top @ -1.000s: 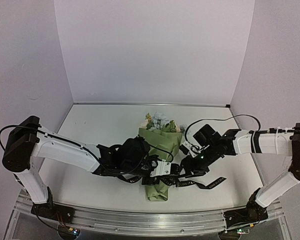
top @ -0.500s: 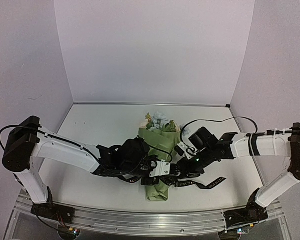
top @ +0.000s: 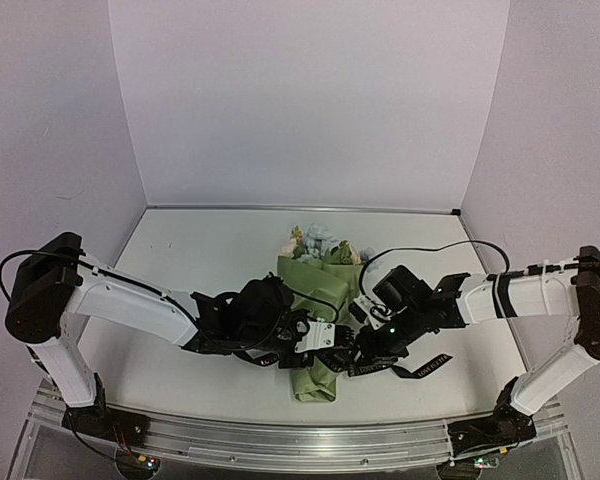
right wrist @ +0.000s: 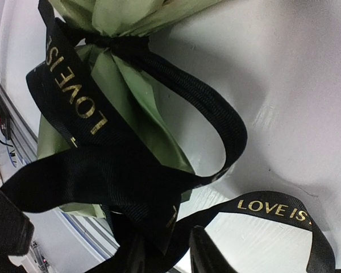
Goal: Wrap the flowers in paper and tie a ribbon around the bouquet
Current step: Cross the half-tied ribbon over the folded bouquet.
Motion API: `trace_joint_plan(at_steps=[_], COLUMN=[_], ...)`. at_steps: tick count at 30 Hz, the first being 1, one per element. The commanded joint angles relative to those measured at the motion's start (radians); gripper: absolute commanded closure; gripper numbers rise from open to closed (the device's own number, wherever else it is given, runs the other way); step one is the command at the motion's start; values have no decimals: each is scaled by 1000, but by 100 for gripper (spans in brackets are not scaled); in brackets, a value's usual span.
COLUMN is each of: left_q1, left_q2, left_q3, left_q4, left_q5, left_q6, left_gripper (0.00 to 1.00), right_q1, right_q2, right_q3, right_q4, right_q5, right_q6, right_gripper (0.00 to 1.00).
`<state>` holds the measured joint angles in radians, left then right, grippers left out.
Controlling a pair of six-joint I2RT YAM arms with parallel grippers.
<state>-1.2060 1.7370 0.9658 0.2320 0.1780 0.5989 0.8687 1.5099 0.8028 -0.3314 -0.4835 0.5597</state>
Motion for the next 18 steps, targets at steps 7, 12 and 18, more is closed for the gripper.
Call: trace_joint_plan(at_steps=[7,12,18], left_q1=[63,86,97], left_q2=[-42,-53,-72], left_q3=[-66,-98,-153], left_q4=[119,182,267], left_q5=[-14,-23,-34], left_q6=[-26,-20,27], left_gripper=[100,100,99], right_q1=[8,8,6], right_q2=[-70,-75,14], right_q3=[98,223,430], right_q4=[-160,-359,-547], right_q5=[39,55,71], right_q6=[-46,-139,-263], right_gripper=[96,96,97])
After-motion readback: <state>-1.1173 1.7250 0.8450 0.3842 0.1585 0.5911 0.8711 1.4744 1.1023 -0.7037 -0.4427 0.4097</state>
